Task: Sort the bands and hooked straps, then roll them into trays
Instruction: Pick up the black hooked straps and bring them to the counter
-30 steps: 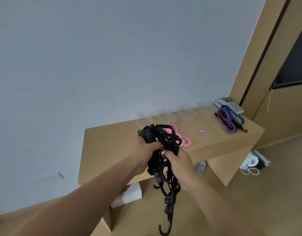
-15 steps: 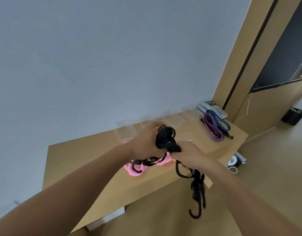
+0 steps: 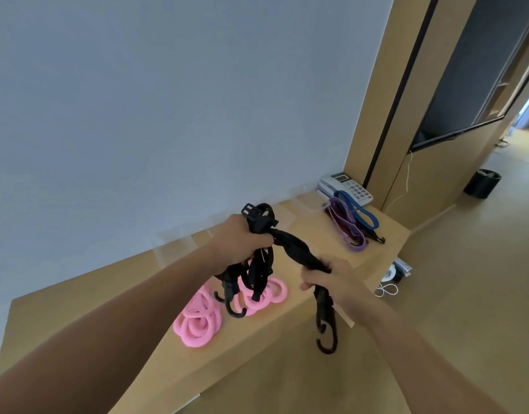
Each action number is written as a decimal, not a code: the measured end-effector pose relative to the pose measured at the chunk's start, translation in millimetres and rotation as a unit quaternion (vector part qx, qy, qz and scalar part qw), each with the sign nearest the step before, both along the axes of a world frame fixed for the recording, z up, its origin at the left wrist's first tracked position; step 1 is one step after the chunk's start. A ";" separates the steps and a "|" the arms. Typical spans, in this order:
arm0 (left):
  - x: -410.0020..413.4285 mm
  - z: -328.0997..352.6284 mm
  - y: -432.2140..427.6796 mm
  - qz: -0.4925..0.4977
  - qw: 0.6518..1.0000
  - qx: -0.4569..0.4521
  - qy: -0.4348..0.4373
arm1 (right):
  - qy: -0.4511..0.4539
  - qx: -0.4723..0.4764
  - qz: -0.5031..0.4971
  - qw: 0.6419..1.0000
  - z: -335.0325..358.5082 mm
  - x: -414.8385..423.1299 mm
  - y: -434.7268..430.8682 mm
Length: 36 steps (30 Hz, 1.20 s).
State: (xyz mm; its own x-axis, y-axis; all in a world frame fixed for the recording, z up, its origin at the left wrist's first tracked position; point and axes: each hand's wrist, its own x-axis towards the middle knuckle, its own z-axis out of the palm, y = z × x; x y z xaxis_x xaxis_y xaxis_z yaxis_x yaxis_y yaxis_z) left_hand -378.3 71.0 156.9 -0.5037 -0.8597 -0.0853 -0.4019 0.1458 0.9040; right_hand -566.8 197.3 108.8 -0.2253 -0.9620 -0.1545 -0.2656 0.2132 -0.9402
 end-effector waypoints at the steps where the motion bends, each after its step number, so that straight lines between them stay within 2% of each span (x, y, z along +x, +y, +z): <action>1: -8.3 -2.6 0.3 0.012 0.999 0.047 0.021 | -0.054 -0.029 -0.027 0.998 0.7 -8.1 -4.4; 3: -29.8 -7.5 3.9 0.023 0.986 0.141 0.082 | -0.163 -0.073 -0.084 0.980 4.0 -20.7 -17.3; 5: -56.6 -12.6 9.0 0.024 0.974 0.195 0.112 | -0.241 -0.084 -0.099 0.962 8.5 -30.5 -31.5; 9: -113.4 -16.0 16.2 0.026 0.967 0.214 0.136 | -0.365 -0.085 -0.066 0.925 17.4 -53.6 -51.8; 14: -161.6 -12.2 13.8 0.021 0.960 0.231 0.157 | -0.436 -0.063 -0.042 0.897 21.1 -99.3 -60.8; 17: -181.0 -14.3 8.9 0.053 0.943 0.254 0.209 | -0.438 -0.039 -0.068 0.895 18.8 -126.8 -68.5; 21: -190.9 -22.7 -10.5 0.164 0.888 0.293 0.313 | -0.422 0.002 -0.050 0.905 13.3 -153.2 -82.5; 25: -212.1 -35.5 -19.3 0.147 0.886 0.343 0.276 | -0.321 0.043 0.020 0.946 -1.9 -139.5 -97.3; 28: -217.0 -47.9 -34.4 0.145 0.870 0.391 0.264 | -0.257 0.052 -0.016 0.965 -19.2 -133.6 -114.1; 31: -209.6 -54.4 -49.6 0.075 0.905 0.368 0.200 | -0.273 0.073 -0.069 0.957 -34.2 -144.8 -131.4; 34: -201.3 -71.7 -61.7 0.033 0.958 0.277 0.067 | -0.261 0.106 -0.094 0.955 -46.9 -156.5 -149.7; 36: -197.5 -89.4 -68.8 -0.020 0.963 0.268 0.019 | -0.257 0.133 -0.091 0.953 -55.5 -160.5 -164.1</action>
